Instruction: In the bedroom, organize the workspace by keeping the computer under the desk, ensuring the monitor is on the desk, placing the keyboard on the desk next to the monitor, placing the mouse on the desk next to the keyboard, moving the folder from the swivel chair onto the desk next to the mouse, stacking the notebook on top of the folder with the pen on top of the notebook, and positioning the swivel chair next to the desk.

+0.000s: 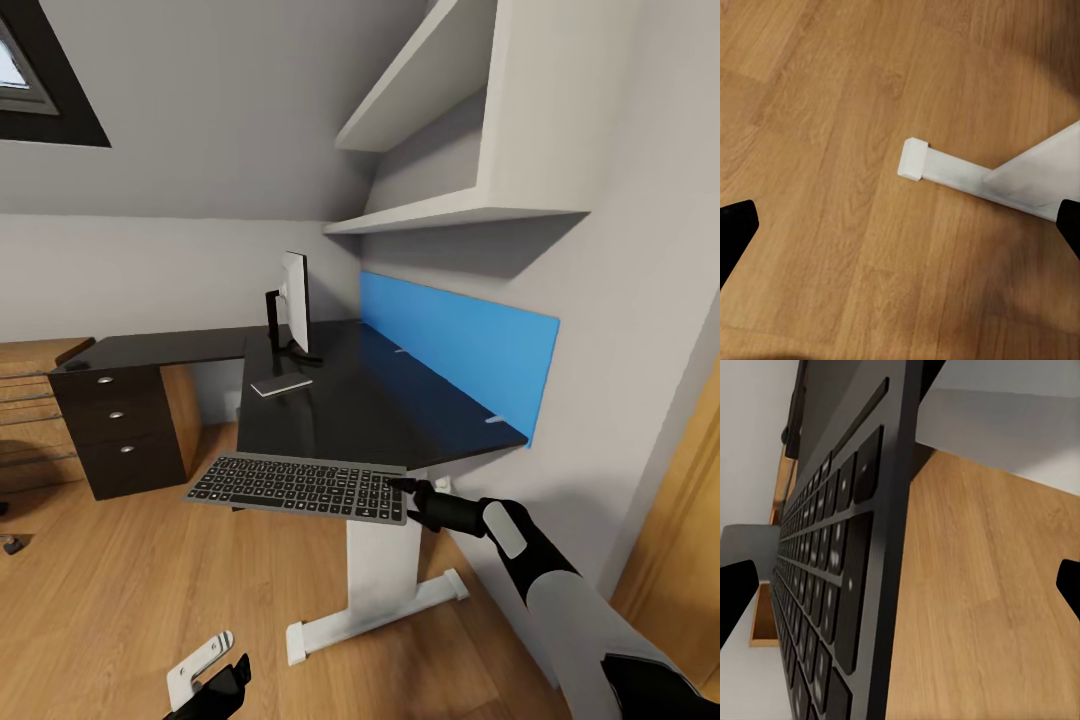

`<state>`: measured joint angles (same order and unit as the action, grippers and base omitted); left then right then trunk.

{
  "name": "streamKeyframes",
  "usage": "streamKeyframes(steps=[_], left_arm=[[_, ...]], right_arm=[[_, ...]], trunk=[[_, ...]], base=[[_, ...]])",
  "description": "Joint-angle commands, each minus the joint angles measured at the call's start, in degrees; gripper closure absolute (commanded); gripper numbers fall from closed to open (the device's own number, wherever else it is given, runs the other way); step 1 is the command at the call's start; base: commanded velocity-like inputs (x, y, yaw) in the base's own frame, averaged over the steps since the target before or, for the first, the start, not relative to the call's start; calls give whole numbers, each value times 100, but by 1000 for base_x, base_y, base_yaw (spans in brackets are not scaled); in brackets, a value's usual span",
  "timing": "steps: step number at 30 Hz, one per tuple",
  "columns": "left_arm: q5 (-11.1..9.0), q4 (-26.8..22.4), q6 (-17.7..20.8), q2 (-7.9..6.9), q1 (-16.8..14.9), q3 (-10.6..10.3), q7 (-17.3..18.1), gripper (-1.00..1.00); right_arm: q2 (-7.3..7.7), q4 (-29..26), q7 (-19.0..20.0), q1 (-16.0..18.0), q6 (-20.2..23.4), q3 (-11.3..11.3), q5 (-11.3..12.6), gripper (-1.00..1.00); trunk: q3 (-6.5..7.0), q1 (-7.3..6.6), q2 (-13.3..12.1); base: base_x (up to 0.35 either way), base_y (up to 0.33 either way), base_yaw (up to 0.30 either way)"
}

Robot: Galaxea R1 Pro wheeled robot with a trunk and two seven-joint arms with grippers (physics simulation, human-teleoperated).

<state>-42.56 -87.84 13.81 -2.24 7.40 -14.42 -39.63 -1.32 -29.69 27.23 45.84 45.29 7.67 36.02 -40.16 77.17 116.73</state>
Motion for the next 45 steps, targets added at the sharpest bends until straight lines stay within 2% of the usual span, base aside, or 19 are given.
streamKeyframes(steps=[1, 15, 37, 45], left_arm=[[-24, -10, 16, -5, 0, -8, -36, -100], [-24, -5, 16, -5, -2, -8, -44, -100], [-25, -5, 16, -5, -2, -43, -44, -100], [-24, -5, 16, -5, -2, -50, -44, -100]], right_arm=[[-13, -1, 11, 4, 41, 44, -16, -100], [-100, -1, 11, 4, 41, -150, -16, -100], [-114, -1, 11, 4, 40, -168, -15, -100], [-190, -1, 12, 4, 41, -169, -16, -100]], trunk=[[-5, 0, 3], [-5, 0, 3], [-5, 0, 3], [-5, 0, 3]], base=[[0, 0, 0], [0, 0, 0], [0, 0, 0], [0, 0, 0]])
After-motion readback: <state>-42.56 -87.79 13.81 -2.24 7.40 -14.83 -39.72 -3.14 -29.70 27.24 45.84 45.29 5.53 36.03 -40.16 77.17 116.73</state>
